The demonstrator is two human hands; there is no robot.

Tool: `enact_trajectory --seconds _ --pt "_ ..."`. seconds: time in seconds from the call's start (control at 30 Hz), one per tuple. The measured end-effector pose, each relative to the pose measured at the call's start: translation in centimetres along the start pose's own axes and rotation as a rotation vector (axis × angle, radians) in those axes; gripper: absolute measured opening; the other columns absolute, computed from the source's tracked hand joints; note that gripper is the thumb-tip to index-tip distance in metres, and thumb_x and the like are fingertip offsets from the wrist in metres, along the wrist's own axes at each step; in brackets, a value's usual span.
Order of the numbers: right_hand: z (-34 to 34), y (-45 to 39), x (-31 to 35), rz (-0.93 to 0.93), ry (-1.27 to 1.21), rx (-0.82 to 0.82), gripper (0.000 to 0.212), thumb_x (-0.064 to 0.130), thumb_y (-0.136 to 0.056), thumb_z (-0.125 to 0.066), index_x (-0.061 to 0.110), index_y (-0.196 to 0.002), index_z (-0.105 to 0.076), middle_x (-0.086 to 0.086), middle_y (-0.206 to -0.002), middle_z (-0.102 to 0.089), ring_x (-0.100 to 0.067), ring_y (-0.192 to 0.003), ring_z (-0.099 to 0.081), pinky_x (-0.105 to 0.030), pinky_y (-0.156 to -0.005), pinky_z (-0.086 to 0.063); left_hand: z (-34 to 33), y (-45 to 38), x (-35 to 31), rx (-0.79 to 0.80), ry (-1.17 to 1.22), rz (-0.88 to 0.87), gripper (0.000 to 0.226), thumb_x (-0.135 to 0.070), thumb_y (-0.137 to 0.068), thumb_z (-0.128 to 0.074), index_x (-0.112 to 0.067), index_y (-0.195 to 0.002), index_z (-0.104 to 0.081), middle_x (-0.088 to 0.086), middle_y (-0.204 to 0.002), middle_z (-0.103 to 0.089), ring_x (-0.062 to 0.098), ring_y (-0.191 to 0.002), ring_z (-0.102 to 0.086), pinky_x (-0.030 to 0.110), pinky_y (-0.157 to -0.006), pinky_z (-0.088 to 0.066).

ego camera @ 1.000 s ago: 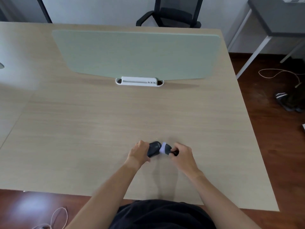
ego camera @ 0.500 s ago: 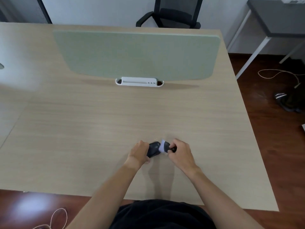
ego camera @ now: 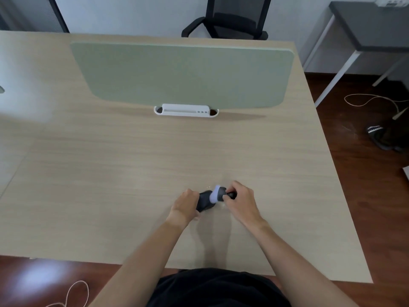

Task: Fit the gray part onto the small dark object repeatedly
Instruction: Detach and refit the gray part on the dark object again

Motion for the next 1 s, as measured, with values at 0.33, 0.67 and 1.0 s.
enact_trajectory --seconds 0.33,0.67,1.0 --pt "-1.1 -0.5 -0.1 -0.011 0.09 0.004 0.008 0.007 -0.085 -0.056 0.014 -0.081 -0.057 -0.002 -0.08 -0.061 -0.02 -0.074 -0.054 -0.031 -0.062 -0.045 0.0 0.1 0.1 -0.047 -0.027 -0.01 0.03 -0.011 -0.073 -0.068 -0.004 -0.101 -0.06 0.014 -0.107 -0.061 0.032 -0.094 -0.064 0.031 -0.066 -0.043" --pt "-4.3 -0.5 3.2 0.071 0.087 0.312 0.009 0.006 -0.081 -0.063 0.01 -0.085 -0.069 -0.009 -0.088 -0.07 -0.022 -0.08 -0.06 -0.024 -0.066 -0.044 -0.1 -0.2 0.4 -0.112 0.049 -0.03 0.019 -0.021 -0.075 -0.058 -0.005 -0.086 -0.06 0.018 -0.096 -0.064 0.04 -0.089 -0.064 0.039 -0.068 -0.05" --pt "0.2 -2.7 0.3 -0.093 0.244 0.043 0.012 0.007 -0.086 -0.051 0.011 -0.078 -0.059 -0.008 -0.085 -0.065 -0.028 -0.078 -0.061 -0.04 -0.069 -0.054 -0.7 -0.1 0.9 -0.081 0.006 -0.042 0.039 -0.012 -0.072 -0.07 -0.008 -0.109 -0.059 0.012 -0.111 -0.059 0.033 -0.097 -0.062 0.034 -0.069 -0.045"
Point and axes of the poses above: each hand's wrist, its own y-axis away from the middle knuckle, its own z-axis out of the back of the hand, x = y × z, the point moved 5 cm from there along -y, towards the middle knuckle
